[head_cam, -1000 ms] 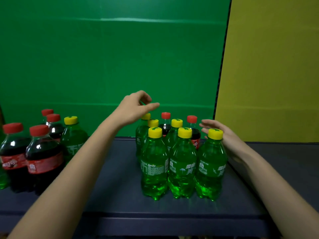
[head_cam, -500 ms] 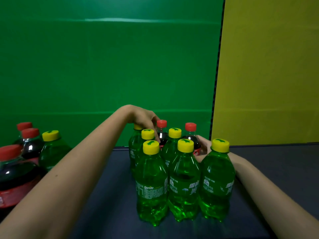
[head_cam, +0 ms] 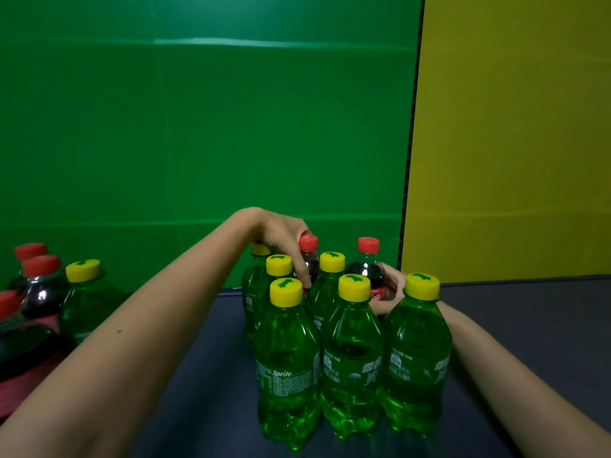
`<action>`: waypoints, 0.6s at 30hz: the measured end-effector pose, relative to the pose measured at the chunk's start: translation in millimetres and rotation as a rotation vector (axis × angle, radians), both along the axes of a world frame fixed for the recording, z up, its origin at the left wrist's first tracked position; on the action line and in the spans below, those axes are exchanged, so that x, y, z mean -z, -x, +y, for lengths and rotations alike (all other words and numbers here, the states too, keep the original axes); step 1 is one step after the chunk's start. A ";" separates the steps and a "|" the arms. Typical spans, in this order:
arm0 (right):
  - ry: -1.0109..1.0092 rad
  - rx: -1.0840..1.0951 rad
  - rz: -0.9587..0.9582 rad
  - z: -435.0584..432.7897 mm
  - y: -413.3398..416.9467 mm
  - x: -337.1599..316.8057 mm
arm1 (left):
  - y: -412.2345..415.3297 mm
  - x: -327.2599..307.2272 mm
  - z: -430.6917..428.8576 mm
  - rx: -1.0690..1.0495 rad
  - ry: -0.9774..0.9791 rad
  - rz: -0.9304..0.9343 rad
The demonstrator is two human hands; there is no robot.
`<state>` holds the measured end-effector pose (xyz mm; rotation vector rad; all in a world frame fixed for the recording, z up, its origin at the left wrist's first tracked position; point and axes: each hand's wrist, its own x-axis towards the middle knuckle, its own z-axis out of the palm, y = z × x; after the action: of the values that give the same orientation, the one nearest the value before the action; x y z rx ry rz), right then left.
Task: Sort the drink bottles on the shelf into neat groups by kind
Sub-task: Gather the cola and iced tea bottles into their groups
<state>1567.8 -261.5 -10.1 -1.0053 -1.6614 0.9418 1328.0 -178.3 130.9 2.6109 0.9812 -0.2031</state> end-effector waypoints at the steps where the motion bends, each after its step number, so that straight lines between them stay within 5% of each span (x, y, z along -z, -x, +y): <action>1: 0.004 -0.010 -0.018 -51.8 45.1 -42.6 | 1.3 -1.2 -2.0 0.009 0.003 -0.029; 7: -0.036 0.241 -0.109 -29.5 36.0 -67.2 | 14.1 -12.4 -3.9 -0.028 -0.014 -0.438; 14: -0.176 0.357 0.025 -37.0 40.6 -105.7 | 22.8 -19.4 -18.3 -0.144 0.062 -1.027; 18: -0.259 0.361 0.113 -45.6 46.9 -127.7 | 27.1 -30.0 -40.0 -0.207 -0.048 -1.232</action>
<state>1520.9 -307.1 117.5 -1.0097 -1.4044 0.5197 1300.9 -218.4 160.9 1.9860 0.7134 1.3032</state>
